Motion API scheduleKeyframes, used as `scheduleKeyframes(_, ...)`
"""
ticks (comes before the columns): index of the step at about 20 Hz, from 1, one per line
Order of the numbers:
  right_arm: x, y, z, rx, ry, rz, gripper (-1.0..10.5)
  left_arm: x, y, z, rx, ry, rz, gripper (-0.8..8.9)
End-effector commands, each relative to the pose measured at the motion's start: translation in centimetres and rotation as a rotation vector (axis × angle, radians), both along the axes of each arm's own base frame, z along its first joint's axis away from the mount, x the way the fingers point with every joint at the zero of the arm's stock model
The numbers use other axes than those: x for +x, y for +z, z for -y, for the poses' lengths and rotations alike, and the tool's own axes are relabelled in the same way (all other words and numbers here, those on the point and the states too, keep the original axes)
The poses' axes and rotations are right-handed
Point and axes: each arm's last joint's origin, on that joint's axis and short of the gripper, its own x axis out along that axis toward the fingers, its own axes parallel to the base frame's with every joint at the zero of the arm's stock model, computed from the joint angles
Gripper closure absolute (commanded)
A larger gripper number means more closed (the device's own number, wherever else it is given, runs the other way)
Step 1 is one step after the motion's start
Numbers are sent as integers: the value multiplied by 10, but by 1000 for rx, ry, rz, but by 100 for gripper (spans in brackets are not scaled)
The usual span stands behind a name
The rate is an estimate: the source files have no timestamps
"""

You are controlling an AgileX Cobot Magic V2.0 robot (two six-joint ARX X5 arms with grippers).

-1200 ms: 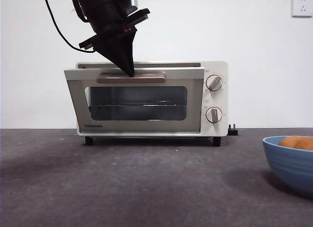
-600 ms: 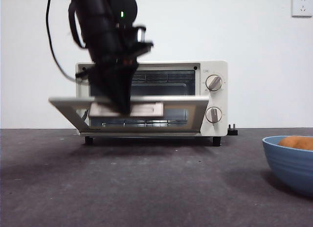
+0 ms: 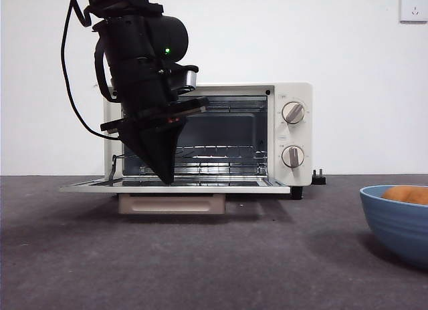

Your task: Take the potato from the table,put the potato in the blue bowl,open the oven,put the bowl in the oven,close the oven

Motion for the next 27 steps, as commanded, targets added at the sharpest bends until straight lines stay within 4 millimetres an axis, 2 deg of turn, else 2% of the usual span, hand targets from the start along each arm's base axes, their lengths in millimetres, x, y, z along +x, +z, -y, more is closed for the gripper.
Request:
scheduleKeyframes(1, -1, -1, 1, -17, -10, 1, 958, -5, 4, 1, -28, -19, -26, 819)
scheduleKeyframes(4, 0, -3, 1, -33, -28, -21, 947, -19, 33, -4, -111, -48, -8, 819)
scheduleKeyframes(9, 17, -7, -8, -48, -39, -105, 945, -64, 112, -30, -199, -60, 142, 819)
scheduleKeyframes(12, 33, -27, -17, -95, -47, -205, 945, -102, 155, -53, -261, -67, 248, 819)
scheduleKeyframes(15, 49, -57, -26, -153, -67, -343, 945, -139, 187, -75, -326, -82, 328, 819)
scheduleKeyframes(17, 61, -79, -33, -190, -87, -437, 945, -162, 197, -88, -325, -84, 338, 819)
scheduleKeyframes(21, 86, -115, -46, -239, -146, -554, 945, -192, 201, -108, -257, -88, 300, 819)
scheduleKeyframes(24, 107, -130, -57, -251, -154, -573, 945, -205, 203, -117, -207, -65, 315, 819)
scheduleKeyframes(27, 129, -143, -55, -289, -200, -625, 939, -217, 208, -125, -229, -65, 355, 819)
